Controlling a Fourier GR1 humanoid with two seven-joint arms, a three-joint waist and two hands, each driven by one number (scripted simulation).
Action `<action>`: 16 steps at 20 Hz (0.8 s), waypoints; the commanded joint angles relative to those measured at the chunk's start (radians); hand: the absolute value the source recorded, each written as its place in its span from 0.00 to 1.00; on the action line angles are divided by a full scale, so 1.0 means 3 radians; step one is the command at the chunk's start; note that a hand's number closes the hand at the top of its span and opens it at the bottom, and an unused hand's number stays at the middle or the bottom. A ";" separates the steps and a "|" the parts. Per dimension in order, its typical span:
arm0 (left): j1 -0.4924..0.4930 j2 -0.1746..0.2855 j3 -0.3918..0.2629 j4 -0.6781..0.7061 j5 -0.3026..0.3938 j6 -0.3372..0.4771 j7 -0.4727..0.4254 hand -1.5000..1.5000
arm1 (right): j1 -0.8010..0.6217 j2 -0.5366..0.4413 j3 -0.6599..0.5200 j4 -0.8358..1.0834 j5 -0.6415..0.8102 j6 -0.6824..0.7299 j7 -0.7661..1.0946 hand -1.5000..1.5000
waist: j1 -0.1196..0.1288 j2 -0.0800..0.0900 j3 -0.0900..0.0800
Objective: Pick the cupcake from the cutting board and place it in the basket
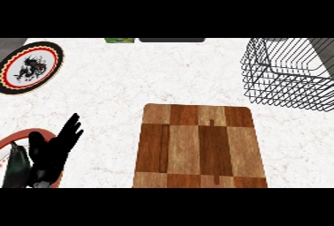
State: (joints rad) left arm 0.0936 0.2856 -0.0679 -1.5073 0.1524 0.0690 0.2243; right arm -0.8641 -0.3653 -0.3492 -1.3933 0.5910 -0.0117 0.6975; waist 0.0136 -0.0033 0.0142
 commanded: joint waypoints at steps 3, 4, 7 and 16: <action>0.0263 -0.0066 -0.0128 0.0067 -0.0070 0.0019 0.0223 0.50 | 0.0104 -0.0029 -0.0244 0.0530 -0.0214 -0.0224 -0.0541 1.00 | 0.0027 0.0033 -0.0044; 0.0070 -0.0041 -0.0026 0.0321 -0.0054 -0.0009 0.0161 0.50 | 0.0086 -0.0017 -0.0210 0.0552 -0.0206 -0.0241 -0.0576 1.00 | -0.0004 0.0035 -0.0047; 0.0243 -0.0046 -0.0026 0.0244 -0.0020 -0.0069 0.0072 0.50 | 0.0271 -0.0076 -0.0353 0.0738 -0.0324 -0.0281 -0.0876 1.00 | 0.0003 0.0034 -0.0045; 0.0191 -0.0128 -0.0053 0.0243 -0.0104 0.0033 0.0131 0.50 | 0.0517 -0.0541 -0.0047 0.1102 0.0247 -0.0214 -0.1116 0.00 | -0.0021 0.0031 -0.0046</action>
State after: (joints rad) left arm 0.1095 0.2737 -0.0610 -1.5131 0.1387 0.0582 0.2044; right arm -0.7469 -0.4891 -0.3812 -1.1035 0.6418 -0.0860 0.4348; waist 0.0105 -0.0045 0.0137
